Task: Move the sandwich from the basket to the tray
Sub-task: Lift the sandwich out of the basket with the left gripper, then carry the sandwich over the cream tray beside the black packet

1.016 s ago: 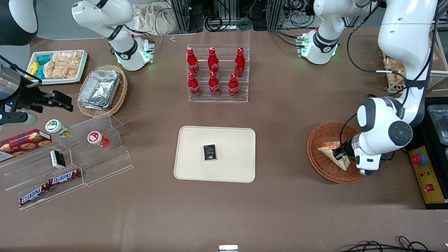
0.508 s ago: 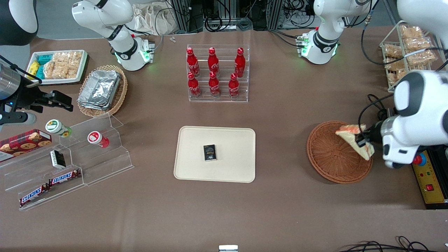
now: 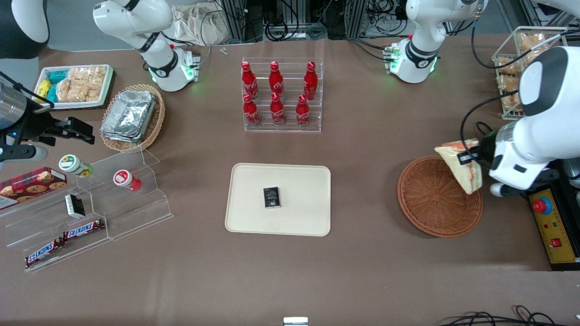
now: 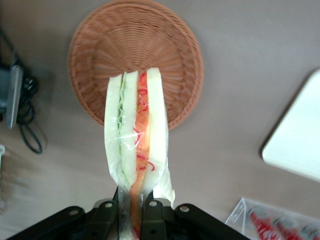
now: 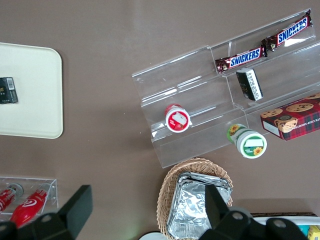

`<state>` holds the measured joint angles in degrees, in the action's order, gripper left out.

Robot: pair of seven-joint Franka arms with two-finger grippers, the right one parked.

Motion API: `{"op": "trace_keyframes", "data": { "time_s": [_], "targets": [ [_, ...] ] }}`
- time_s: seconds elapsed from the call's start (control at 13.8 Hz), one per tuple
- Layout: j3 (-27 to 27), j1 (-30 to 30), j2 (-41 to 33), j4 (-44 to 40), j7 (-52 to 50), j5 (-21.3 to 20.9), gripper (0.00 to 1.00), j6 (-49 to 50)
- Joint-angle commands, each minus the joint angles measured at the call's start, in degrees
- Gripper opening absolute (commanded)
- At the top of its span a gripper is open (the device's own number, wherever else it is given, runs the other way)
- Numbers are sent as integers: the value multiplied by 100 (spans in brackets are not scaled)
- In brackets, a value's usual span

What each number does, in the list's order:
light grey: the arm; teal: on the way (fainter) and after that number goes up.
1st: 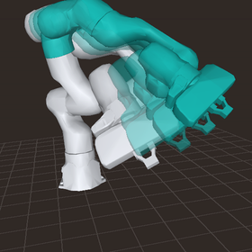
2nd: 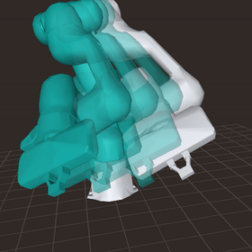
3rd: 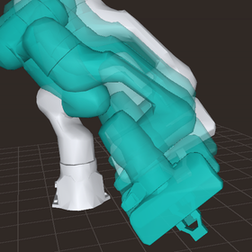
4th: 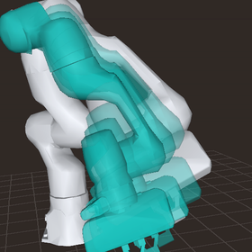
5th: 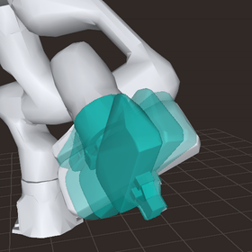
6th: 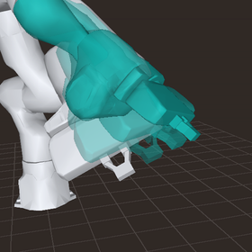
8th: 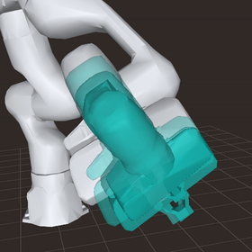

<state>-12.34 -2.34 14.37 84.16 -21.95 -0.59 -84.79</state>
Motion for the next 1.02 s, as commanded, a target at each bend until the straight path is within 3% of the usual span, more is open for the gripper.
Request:
{"op": "trace_keyframes", "data": {
  "time_s": [0.0,0.36,0.73,0.94],
  "targets": [
    [-268,15,40,-84,481,-82,0,85],
    [-1050,145,118,-23,166,-117,0,-72],
    [-1060,1024,829,-14,112,-363,0,-967],
    [-1060,1533,1357,-31,-492,-398,0,-1889]
  ]
}}
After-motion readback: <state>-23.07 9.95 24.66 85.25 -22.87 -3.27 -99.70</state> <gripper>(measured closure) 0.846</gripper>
